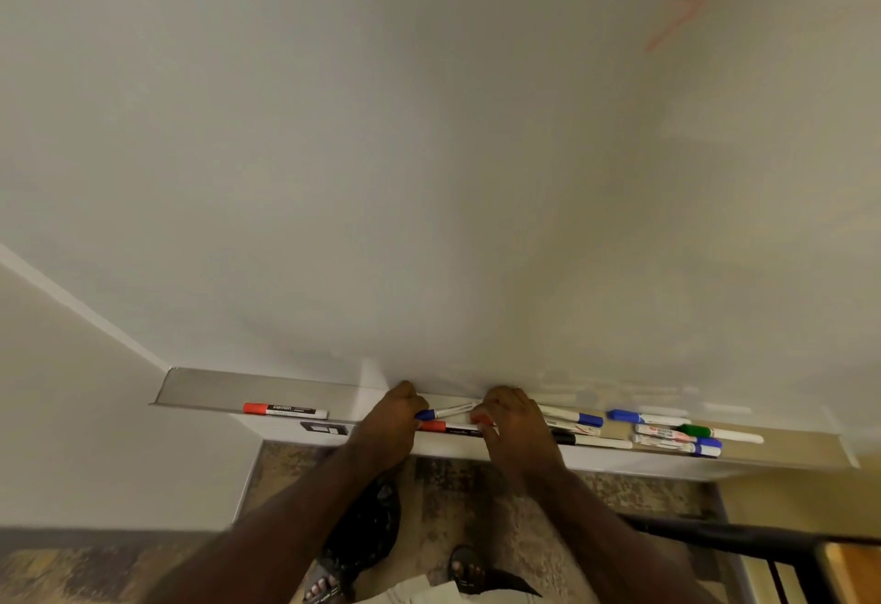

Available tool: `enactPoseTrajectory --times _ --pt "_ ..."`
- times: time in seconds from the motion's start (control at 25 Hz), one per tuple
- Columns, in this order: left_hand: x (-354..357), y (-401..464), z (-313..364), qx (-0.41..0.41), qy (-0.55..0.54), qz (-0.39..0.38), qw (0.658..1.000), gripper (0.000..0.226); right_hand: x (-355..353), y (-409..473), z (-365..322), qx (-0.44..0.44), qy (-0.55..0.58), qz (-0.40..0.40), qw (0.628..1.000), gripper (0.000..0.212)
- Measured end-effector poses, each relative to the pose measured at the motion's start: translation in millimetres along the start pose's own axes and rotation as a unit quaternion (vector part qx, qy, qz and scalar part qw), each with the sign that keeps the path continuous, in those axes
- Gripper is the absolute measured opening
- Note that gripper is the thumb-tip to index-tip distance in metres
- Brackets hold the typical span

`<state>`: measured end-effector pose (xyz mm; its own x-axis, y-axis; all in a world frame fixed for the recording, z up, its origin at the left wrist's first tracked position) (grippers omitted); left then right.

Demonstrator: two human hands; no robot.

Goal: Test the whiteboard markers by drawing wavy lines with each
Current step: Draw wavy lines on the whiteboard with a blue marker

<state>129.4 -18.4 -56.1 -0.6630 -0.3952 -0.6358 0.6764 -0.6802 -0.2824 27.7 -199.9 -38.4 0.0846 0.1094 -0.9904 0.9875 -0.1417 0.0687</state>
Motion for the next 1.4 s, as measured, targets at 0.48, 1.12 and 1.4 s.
enactPoseTrajectory --times 0.48,1.12,1.4 --pt "-15 -33 55 0.057 -0.093 0.154 0.982 0.022 -57 -7 22 0.263 0.38 -0.112 0.88 0.032" --pt "-44 -93 136 0.118 -0.198 0.139 0.963 0.021 -119 -10 -26 0.22 0.648 -0.17 0.709 0.025" --pt "-77 -97 171 0.133 -0.251 0.041 0.958 0.021 -177 -14 -21 0.145 0.665 -0.214 0.7 0.035"
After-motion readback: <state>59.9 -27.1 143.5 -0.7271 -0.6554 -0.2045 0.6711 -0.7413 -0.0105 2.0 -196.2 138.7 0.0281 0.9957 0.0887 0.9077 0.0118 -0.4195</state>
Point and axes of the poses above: each hand's wrist, its own y-axis towards the middle knuckle, its own x-axis out of the palm, z = x × y, the point moved 5 cm from there along y, towards the middle knuckle, and after that the axes turned 14 degrees about -y, right-handed, at the moved point
